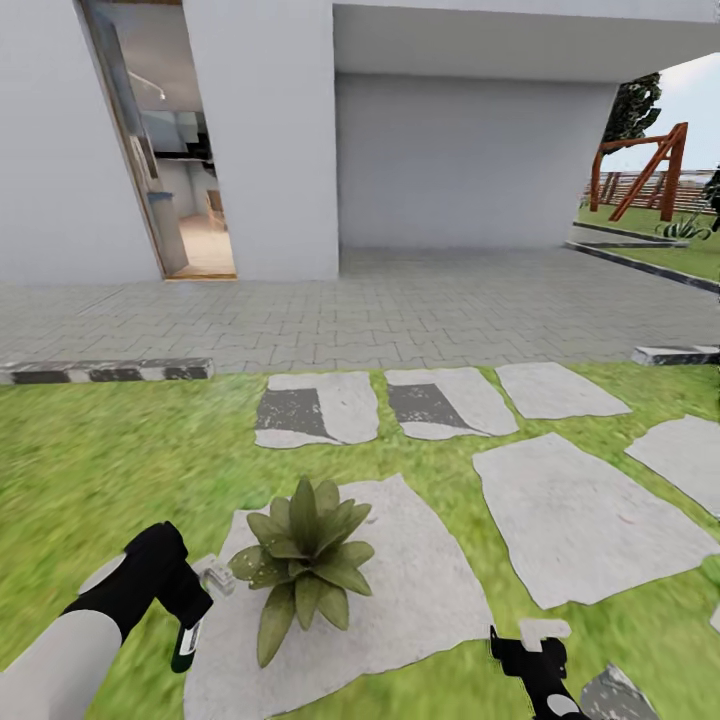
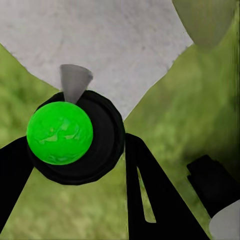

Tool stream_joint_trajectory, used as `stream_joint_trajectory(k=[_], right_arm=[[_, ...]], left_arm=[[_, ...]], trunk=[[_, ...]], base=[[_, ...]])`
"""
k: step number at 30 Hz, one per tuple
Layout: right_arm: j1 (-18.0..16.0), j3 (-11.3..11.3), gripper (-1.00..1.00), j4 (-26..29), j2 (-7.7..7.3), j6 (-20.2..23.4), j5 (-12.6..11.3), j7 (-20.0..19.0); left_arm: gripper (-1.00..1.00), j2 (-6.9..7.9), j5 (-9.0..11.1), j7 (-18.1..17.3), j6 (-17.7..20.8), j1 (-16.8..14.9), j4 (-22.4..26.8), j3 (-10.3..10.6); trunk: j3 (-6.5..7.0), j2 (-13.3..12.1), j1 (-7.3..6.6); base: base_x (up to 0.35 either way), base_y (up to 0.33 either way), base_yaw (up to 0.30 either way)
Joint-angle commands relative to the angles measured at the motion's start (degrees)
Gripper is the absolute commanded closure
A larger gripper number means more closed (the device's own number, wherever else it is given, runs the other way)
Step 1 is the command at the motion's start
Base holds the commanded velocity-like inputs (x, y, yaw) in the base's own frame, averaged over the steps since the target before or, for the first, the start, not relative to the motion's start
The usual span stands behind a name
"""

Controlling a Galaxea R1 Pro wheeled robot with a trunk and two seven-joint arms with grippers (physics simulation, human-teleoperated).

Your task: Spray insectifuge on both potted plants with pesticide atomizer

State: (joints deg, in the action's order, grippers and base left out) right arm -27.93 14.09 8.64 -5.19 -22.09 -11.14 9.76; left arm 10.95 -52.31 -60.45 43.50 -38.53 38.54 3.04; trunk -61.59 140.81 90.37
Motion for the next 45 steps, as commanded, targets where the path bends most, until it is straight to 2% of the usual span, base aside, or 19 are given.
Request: stream_joint_trajectory(k=[1, 9, 24, 31, 37, 39, 42, 43, 45], right_arm=[[0.0, 0.5, -1.0, 0.0, -0.01, -0.1, -0.5, 0.2], [0.0, 0.5, -1.0, 0.0, 0.04, -0.1, -0.5, 0.3], [0.0, 0.5, -1.0, -0.1, 0.01, -0.1, -0.5, 0.3], [0.0, 0.5, -1.0, 0.0, 0.01, -0.1, -0.5, 0.3], [0.0, 0.5, -1.0, 0.0, 0.01, -0.1, -0.6, 0.3], [0.0, 0.5, -1.0, 0.0, 0.01, -0.1, -0.6, 0.3], [0.0, 0.5, -1.0, 0.0, 0.01, -0.1, -0.6, 0.3], [0.0, 0.5, -1.0, 0.0, 0.01, -0.1, -0.6, 0.3], [0.0, 0.5, -1.0, -0.1, 0.01, -0.1, -0.6, 0.3]], left_arm=[[1.0, 0.04, -0.4, -0.5, 0.4, 0.0, 0.1, 0.3], [1.0, 0.13, -0.9, -0.3, 3.9, 0.0, 0.1, 0.9], [1.0, 0.13, -1.0, -0.1, 4.0, 0.0, 0.0, 0.9], [1.0, 0.12, -1.0, 0.0, 4.0, 0.0, 0.0, 0.9], [1.0, 0.16, -1.0, 0.1, 4.0, 0.1, -0.2, 1.0], [1.0, 0.49, -1.0, 1.0, 3.9, 0.1, -0.3, 0.9], [1.0, 0.57, -0.9, 4.4, 3.8, 0.0, -0.5, 0.8], [1.0, 0.37, -0.8, 6.6, 3.8, 0.1, -0.5, 0.7], [1.0, 0.21, -0.6, 7.8, 3.8, 0.0, -0.8, 0.5]], trunk=[[-0.05, 0.0, -0.02], [-0.05, 0.0, -0.02], [-0.05, 0.0, -0.02], [-0.05, 0.0, -0.02], [-0.05, 0.0, -0.02], [-0.05, 0.0, -0.02], [-0.05, 0.0, -0.02], [-0.05, 0.0, -0.02], [-0.05, 0.0, -0.02]], base=[[-0.027, -0.275, 0.0], [-0.021, -0.274, 0.187], [-0.167, -0.231, 0.276], [0.088, -0.213, 0.266], [0.218, -0.237, 0.042], [0.195, -0.166, 0.082], [0.052, -0.044, 0.225], [0.013, -0.011, 0.264], [0.006, -0.005, 0.271]])
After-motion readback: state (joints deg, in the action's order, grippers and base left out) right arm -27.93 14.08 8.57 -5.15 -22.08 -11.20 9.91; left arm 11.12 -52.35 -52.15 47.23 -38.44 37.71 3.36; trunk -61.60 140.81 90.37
